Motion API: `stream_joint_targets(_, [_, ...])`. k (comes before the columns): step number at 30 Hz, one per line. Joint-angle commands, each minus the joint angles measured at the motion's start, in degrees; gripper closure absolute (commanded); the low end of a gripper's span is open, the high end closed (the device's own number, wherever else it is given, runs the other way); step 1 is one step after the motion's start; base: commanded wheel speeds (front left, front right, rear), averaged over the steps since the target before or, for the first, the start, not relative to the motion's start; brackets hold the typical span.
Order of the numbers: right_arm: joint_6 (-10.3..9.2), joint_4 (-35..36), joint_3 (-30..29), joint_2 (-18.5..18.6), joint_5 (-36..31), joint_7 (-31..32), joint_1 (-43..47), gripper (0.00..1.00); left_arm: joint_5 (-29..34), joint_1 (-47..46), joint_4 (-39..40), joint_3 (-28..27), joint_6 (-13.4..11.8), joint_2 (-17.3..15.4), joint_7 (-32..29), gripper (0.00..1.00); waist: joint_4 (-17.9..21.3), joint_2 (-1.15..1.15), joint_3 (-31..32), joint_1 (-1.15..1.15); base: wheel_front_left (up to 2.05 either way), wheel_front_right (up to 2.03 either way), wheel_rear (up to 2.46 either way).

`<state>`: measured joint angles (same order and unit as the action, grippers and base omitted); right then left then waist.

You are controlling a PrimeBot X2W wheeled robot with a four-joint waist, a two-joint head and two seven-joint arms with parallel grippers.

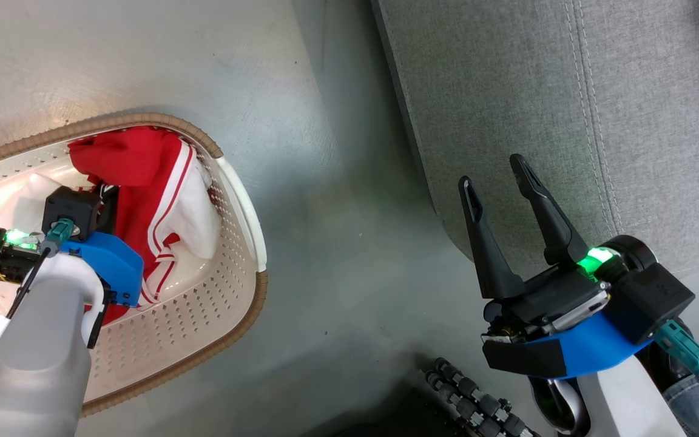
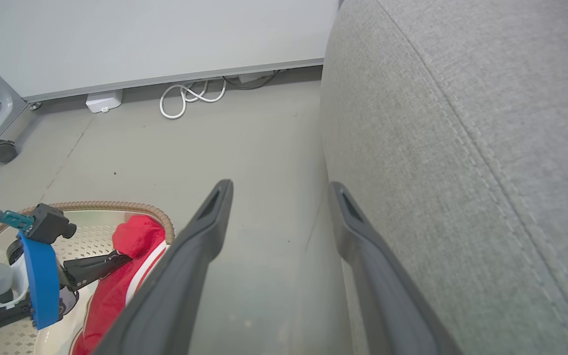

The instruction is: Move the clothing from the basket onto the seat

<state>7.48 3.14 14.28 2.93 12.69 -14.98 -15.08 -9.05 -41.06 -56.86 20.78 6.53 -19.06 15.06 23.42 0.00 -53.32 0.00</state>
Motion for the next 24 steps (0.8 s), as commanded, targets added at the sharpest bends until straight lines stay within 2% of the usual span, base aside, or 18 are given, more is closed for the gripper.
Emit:
stream_joint_targets(1, [0.03,0.1,0.0,-0.1,0.0,-0.3,-0.5,0.00,-0.2,-0.4,0.3,-0.1,0.1,0.0,0.2,1.00,0.0,0.00,0.0,0.00,0.00,0.00,0.00])
stream_joint_targets(14, [0.03,-0.7,0.8,-0.1,-0.2,-0.3,-1.8,0.00,-0.9,0.6,1.2,0.2,0.2,0.1,0.2,1.00,0.3,0.00,1.3,0.00,0.00,0.00,0.00])
stream_joint_targets(19, [0.03,-1.2,0.2,-0.1,-1.3,-0.3,-2.4,0.00,-1.2,1.9,1.9,0.4,0.3,1.3,0.2,1.00,-0.9,0.00,3.0,0.00,0.00,0.00,0.00])
stream_joint_targets(24, [0.03,-2.1,-0.9,-0.1,-3.5,-0.3,-1.9,0.00,-1.4,3.7,2.6,1.3,0.4,4.1,0.2,1.00,-3.9,0.00,7.2,0.00,0.00,0.00,0.00])
